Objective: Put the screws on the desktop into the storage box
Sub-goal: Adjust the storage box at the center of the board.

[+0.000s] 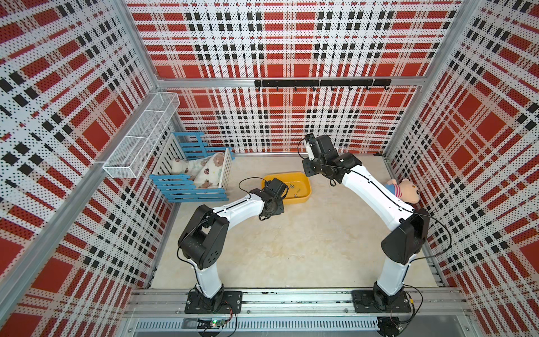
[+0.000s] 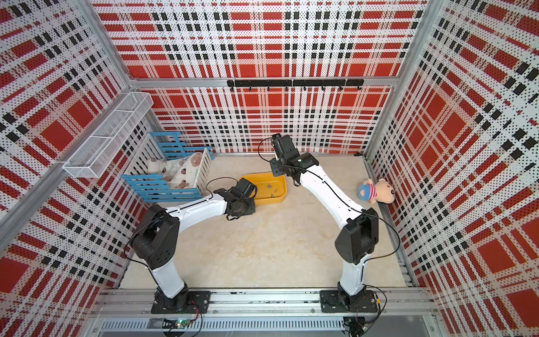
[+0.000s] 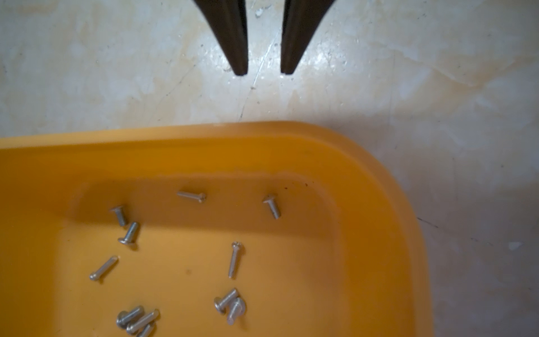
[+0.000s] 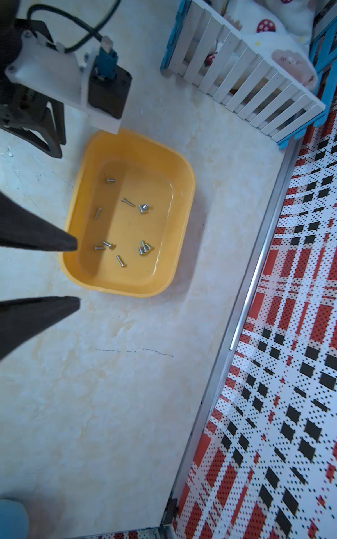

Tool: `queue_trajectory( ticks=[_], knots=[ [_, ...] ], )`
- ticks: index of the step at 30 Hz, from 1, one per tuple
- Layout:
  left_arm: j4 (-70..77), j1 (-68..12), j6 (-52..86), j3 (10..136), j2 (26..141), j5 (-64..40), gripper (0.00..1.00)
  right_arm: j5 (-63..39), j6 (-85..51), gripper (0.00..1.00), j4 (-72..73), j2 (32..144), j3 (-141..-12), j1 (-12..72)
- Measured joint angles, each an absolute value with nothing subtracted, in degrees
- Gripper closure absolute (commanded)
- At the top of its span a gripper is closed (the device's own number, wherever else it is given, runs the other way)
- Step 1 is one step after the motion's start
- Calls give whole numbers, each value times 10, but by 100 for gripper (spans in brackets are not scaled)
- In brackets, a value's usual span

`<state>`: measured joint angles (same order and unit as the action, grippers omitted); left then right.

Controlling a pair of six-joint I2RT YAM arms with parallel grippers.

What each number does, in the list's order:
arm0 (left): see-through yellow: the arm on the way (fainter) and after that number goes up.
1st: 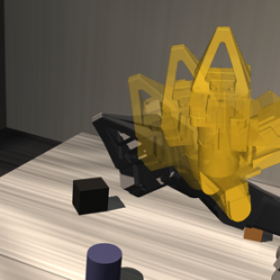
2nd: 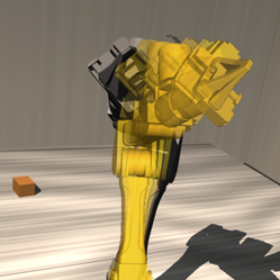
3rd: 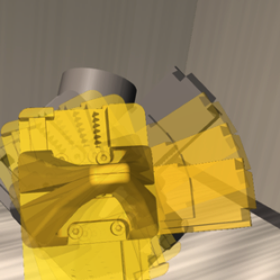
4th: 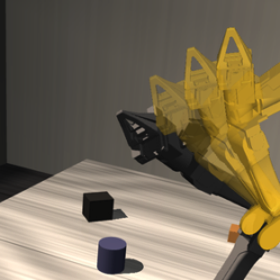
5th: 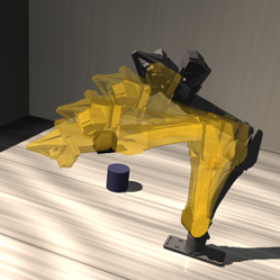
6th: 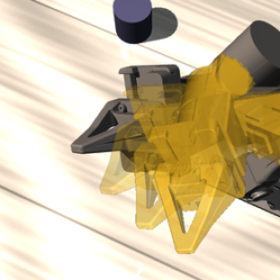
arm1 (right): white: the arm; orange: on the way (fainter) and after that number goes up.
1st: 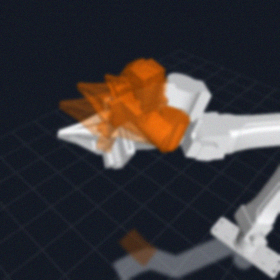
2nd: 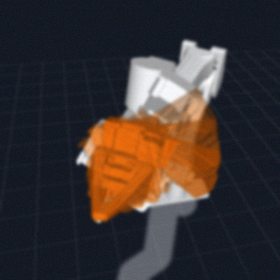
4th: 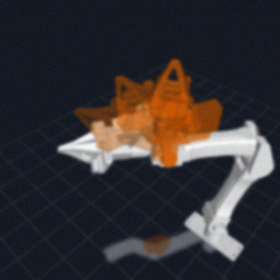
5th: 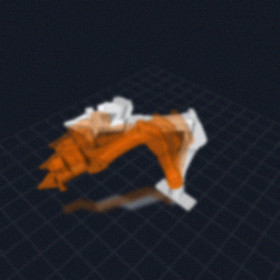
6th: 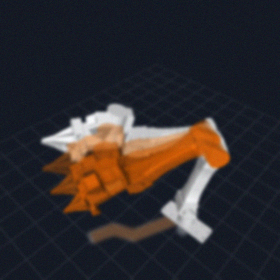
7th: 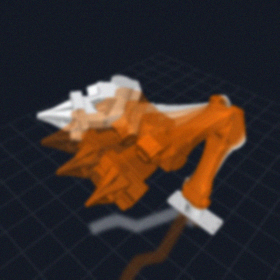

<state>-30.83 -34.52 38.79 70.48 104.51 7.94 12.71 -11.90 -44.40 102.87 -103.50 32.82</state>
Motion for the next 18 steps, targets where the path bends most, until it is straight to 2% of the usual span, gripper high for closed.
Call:
queue_trajectory(
  ticks=[8, 14, 18],
  knots=[
    [-299, -325, 375, 746, 1096, 79, 65, 126, -138, 66, -444, 993, -917, 328],
    [-299, -312, 365, 775, 1121, 79, 56, 129, -145, 66, -444, 952, -888, 328],
    [-298, -315, 360, 783, 1134, 77, 55, 133, -147, 65, -443, 937, -881, 328]
  ],
)
